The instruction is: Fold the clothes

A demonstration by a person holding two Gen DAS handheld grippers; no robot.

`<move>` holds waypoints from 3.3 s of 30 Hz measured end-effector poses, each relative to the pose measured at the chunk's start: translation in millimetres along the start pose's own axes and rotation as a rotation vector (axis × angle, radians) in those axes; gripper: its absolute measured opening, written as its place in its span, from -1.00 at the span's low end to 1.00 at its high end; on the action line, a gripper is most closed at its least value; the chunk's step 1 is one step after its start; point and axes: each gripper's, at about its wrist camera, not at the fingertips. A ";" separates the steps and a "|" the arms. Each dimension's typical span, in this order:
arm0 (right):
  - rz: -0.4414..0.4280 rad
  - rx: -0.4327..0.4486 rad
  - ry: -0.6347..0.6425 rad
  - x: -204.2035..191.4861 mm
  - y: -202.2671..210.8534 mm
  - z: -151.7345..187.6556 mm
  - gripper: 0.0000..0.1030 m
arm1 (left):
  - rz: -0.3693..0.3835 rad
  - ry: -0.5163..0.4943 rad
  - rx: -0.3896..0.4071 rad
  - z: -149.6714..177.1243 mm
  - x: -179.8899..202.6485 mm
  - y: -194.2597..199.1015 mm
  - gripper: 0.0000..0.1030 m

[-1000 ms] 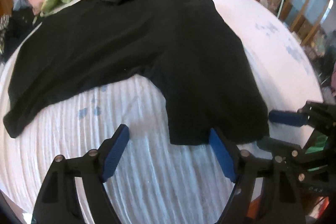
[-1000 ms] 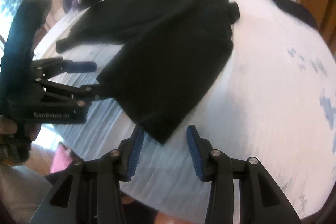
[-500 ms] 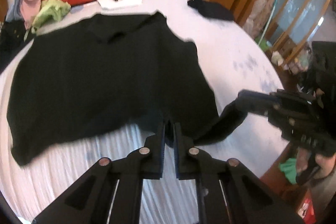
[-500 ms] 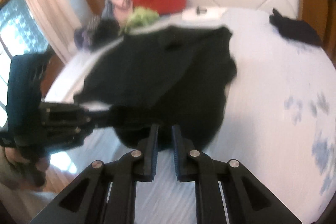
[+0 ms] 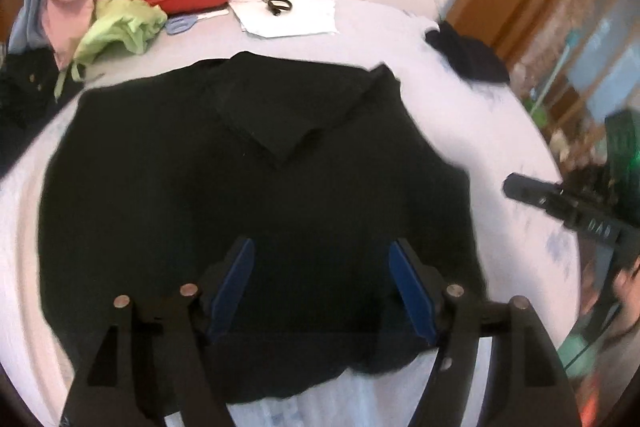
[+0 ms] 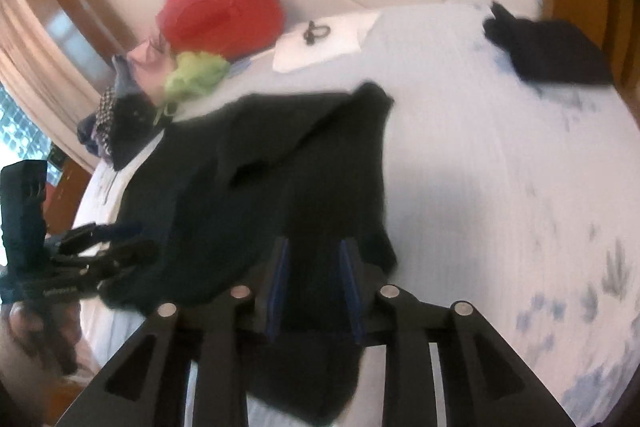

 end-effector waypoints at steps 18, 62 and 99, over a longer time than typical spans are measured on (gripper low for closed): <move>-0.062 -0.169 -0.045 11.5 -53.6 73.2 -0.47 | -0.041 -0.041 -0.107 48.8 41.8 -60.8 -0.42; -0.043 -0.131 0.088 5.7 -49.9 79.5 -0.46 | -0.314 0.322 -0.061 129.1 -165.5 18.6 0.46; 0.076 -0.081 0.097 22.5 -1.5 98.4 0.27 | -0.327 0.316 0.037 161.8 -169.1 52.8 1.00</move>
Point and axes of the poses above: each gripper's, at about its wrist camera, not at the fingertips, and y roughly against the way its jaws point, x to its right, z to its underside
